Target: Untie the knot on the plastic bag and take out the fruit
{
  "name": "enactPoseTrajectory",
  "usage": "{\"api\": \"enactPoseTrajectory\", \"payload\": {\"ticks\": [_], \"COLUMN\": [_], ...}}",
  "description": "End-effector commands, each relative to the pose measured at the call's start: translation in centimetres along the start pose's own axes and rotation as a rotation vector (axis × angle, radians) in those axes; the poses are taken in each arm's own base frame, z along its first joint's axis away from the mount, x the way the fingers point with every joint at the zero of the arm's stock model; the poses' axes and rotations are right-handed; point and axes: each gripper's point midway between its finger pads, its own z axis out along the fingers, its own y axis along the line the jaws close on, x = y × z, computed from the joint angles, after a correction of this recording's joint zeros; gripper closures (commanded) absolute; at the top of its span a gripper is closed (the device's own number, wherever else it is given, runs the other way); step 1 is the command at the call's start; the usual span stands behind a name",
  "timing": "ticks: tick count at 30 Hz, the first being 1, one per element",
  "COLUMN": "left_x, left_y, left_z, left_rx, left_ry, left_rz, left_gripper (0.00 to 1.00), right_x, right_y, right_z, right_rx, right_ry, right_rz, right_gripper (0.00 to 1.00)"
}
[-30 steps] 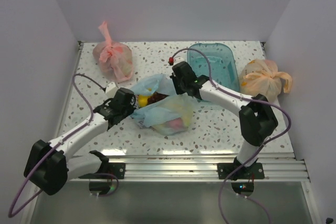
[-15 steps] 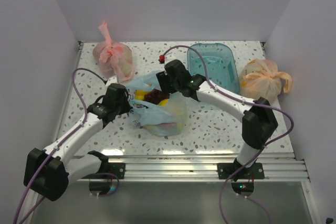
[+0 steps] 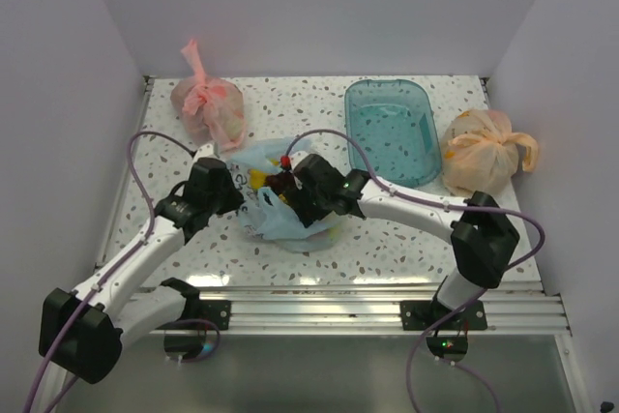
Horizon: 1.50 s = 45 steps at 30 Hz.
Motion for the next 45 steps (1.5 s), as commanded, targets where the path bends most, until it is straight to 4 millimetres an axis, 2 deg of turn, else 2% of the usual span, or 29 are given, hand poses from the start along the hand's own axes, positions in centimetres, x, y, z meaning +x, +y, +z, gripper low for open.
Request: {"api": "enactPoseTrajectory", "payload": {"ticks": [1,2,3,5,6,9,11,14,17,18,20,21,23,24,28,30,31,34,35,36,37,39,41,42,44,45], "left_x": [0.0,0.1,0.5,1.0,1.4,2.4,2.8,4.6,6.0,6.2,6.1,5.9,5.7,5.7,5.9,6.3,6.4,6.6,6.5,6.5,6.5,6.3,6.1,6.0,5.8,5.8], "left_y": [-0.3,-0.4,-0.2,-0.7,-0.6,-0.7,-1.0,-1.2,-0.9,-0.7,-0.7,-0.7,-0.8,-0.9,-0.7,-0.2,-0.1,0.1,0.1,0.2,0.2,0.0,-0.1,0.0,0.0,0.0], "left_z": [-0.3,-0.2,-0.1,0.0,0.2,0.4,0.5,1.1,1.8,2.0,2.2,2.3,2.3,2.2,1.9,1.8,1.7,1.5,1.5,1.4,1.4,1.3,1.3,1.3,1.4,1.4], "left_rx": [0.029,0.033,0.033,0.062,0.067,0.085,0.108,0.143,0.142,0.136,0.131,0.128,0.128,0.131,0.13,0.117,0.116,0.114,0.112,0.111,0.111,0.113,0.115,0.116,0.112,0.11], "left_ry": [-0.02,-0.018,-0.008,0.012,0.024,0.05,0.061,0.116,0.162,0.169,0.162,0.157,0.152,0.154,0.164,0.175,0.175,0.179,0.175,0.174,0.172,0.166,0.161,0.16,0.15,0.148], "left_rz": [-0.027,-0.036,-0.04,-0.052,-0.056,-0.075,-0.1,-0.127,-0.13,-0.131,-0.127,-0.127,-0.121,-0.119,-0.097,-0.09,-0.084,-0.081,-0.079,-0.079,-0.079,-0.078,-0.077,-0.078,-0.08,-0.081], "left_gripper": [0.96,0.96,0.95,0.92,0.92,0.91,0.89,0.86,0.84,0.84,0.83,0.83,0.82,0.82,0.79,0.78,0.78,0.78,0.78,0.78,0.78,0.78,0.78,0.78,0.78,0.78], "right_x": [6.5,7.2,9.3,11.2,12.9,14.7,15.1,15.5,13.9,12.4,10.8,9.3,7.9,6.3,2.8,1.5,0.9,-0.1,-0.2,0.6,0.3,2.1,4.1,5.9,8.2,9.0], "right_y": [0.2,0.3,0.0,-0.3,-0.8,-0.9,-0.8,-0.8,-0.5,-0.2,0.0,0.3,0.3,0.7,2.0,2.7,3.0,4.1,4.4,4.6,4.9,5.2,6.4,7.4,8.6,9.2], "right_z": [-2.6,-3.3,-3.4,-3.7,-3.5,-3.0,-2.4,-1.6,-2.2,-3.1,-4.1,-4.8,-6.4,-7.2,-9.3,-9.5,-9.3,-7.9,-7.4,-6.3,-5.7,-4.1,-2.8,-2.2,-1.8,-1.7], "right_rx": [-0.029,-0.035,-0.029,-0.023,-0.008,-0.005,-0.006,-0.001,-0.006,-0.02,-0.031,-0.039,-0.046,-0.057,-0.124,-0.153,-0.163,-0.193,-0.202,-0.208,-0.219,-0.229,-0.266,-0.299,-0.349,-0.371], "right_ry": [0.165,0.172,0.219,0.262,0.299,0.342,0.349,0.365,0.314,0.261,0.213,0.178,0.149,0.113,0.019,-0.001,-0.013,-0.014,-0.02,0.0,-0.02,0.033,0.087,0.135,0.201,0.231], "right_rz": [-0.059,-0.06,-0.063,-0.055,-0.054,-0.047,-0.045,-0.063,-0.064,-0.057,-0.051,-0.047,-0.049,-0.047,-0.045,-0.048,-0.05,-0.054,-0.057,-0.06,-0.058,-0.074,-0.124,-0.157,-0.214,-0.233], "right_gripper": [0.37,0.38,0.37,0.37,0.37,0.32,0.23,0.14,0.08,0.05,0.02,0.01,0.01,0.01,0.01,0.05,0.1,0.18,0.24,0.27,0.29,0.37,0.44,0.5,0.53,0.58]}}
